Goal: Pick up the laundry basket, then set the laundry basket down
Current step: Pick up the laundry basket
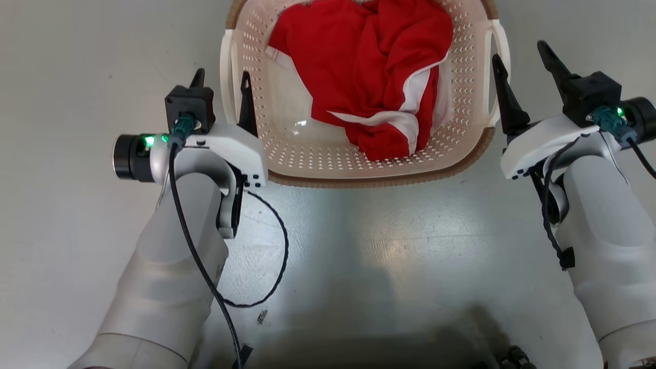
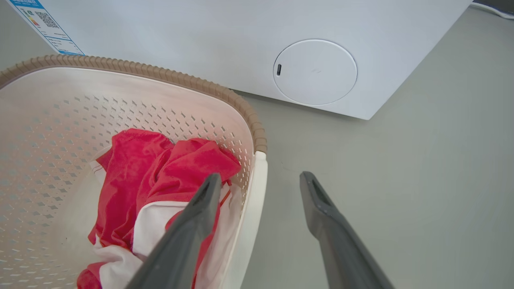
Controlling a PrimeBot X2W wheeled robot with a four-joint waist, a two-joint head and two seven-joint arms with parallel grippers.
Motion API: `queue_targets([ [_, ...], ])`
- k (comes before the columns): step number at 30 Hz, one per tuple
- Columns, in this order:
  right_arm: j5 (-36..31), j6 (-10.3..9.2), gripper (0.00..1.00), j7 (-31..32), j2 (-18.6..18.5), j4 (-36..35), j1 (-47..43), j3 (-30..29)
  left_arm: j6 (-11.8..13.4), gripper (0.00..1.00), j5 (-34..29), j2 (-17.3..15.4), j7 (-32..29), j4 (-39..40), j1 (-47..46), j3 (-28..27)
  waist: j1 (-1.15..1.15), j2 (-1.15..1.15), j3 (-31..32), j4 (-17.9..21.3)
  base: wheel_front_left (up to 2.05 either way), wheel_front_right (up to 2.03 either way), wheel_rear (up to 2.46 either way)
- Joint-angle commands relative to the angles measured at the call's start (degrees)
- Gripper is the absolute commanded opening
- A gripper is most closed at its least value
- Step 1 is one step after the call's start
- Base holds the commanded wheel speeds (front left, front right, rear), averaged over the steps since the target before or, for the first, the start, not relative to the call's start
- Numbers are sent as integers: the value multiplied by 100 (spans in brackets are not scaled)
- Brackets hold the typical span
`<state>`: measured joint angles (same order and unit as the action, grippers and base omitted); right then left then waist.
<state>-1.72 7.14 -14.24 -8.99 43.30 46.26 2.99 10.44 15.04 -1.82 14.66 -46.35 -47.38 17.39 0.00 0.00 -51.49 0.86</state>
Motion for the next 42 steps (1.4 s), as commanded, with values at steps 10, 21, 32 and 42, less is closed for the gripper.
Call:
queue_targets([
  [10,149,35,100,-76,73,-85,-132,209,87,100,34,-106,34,-13,-112,-64,0,0,-236,49,0,0,0],
  [21,173,35,100,-76,120,263,125,334,83,100,105,-106,34,-270,-379,79,0,0,-501,32,0,0,0],
  [32,183,35,100,-76,221,836,381,524,22,100,223,-106,34,-869,-753,184,0,0,-523,73,0,0,0],
  [42,184,35,100,-76,285,1326,675,641,-116,100,368,-106,34,-1437,-990,351,0,0,-478,109,0,0,0],
])
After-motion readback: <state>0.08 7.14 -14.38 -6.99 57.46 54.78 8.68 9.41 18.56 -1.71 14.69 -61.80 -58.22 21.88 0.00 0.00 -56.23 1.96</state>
